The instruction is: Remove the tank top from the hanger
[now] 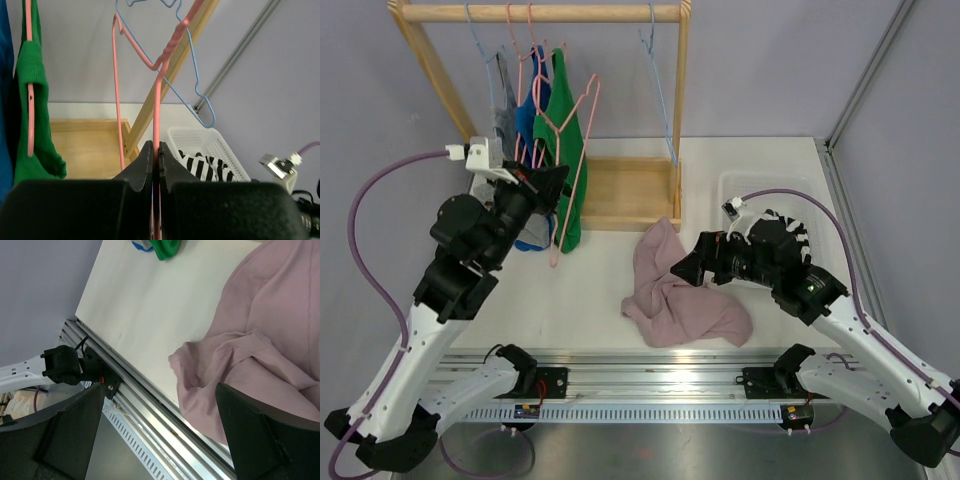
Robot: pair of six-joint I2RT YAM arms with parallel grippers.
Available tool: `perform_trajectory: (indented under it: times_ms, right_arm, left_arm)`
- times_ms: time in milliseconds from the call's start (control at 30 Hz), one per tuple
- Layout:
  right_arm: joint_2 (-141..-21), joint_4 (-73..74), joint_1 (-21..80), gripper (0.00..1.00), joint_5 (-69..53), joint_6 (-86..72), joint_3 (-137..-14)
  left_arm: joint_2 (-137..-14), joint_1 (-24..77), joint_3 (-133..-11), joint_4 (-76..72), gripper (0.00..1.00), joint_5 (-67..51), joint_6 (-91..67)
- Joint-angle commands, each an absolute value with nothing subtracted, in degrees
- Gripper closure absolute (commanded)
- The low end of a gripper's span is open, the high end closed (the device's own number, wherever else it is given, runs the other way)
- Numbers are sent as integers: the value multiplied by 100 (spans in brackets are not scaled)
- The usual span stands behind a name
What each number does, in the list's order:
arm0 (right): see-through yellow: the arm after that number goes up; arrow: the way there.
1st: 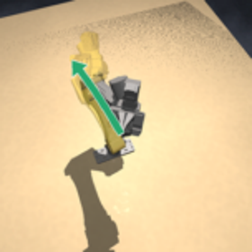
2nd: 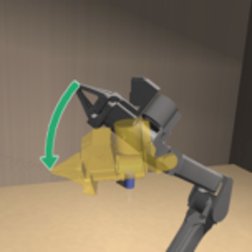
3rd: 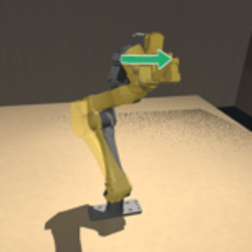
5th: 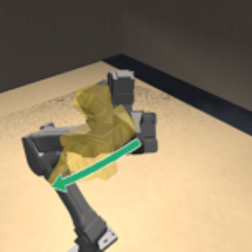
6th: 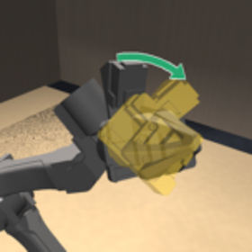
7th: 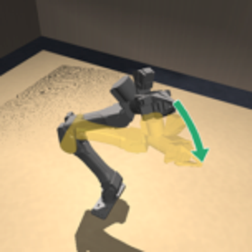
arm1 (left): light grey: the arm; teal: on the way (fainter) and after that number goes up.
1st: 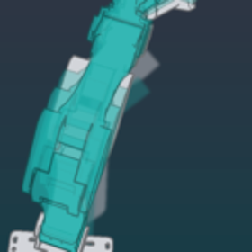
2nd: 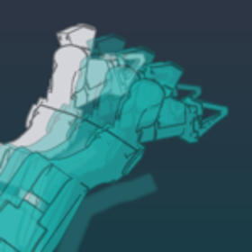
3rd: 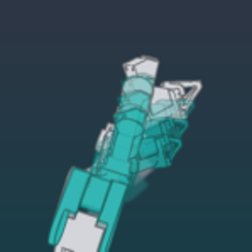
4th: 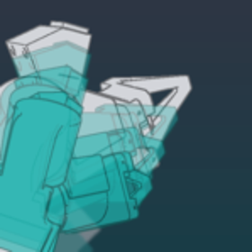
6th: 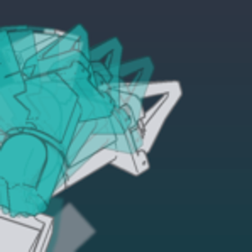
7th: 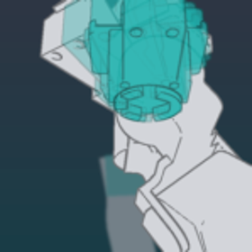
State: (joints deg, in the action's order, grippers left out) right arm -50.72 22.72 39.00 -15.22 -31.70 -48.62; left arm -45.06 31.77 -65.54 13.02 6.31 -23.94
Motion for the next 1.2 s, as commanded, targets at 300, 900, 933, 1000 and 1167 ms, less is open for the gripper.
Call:
perform_trajectory:
  times_ms: [300, 900, 933, 1000, 1167]
  right_arm:
    - [-4491, 2575, 3938, 1, -923, -2988, -4992]
    - [-3999, 2593, 3938, 0, -1151, -3182, -4571]
    - [-3999, 2567, 3946, 0, -1204, -3199, -4501]
    - [-4025, 2523, 3938, 0, -1257, -3190, -4439]
    - [-4087, 2400, 3938, 1, -1345, -3217, -4263]
  left_arm:
    - [-7098, 3182, -9692, 1881, 100, 1204, -2075]
    - [-10159, 3076, -12778, 2231, 100, 1302, -1722]
    - [-10291, 3085, -12927, 2276, 100, 1179, -1766]
    - [-10344, 3085, -12955, 2337, 100, 1125, -1810]
    - [-10064, 3094, -12263, 2172, 100, 1072, -1951]
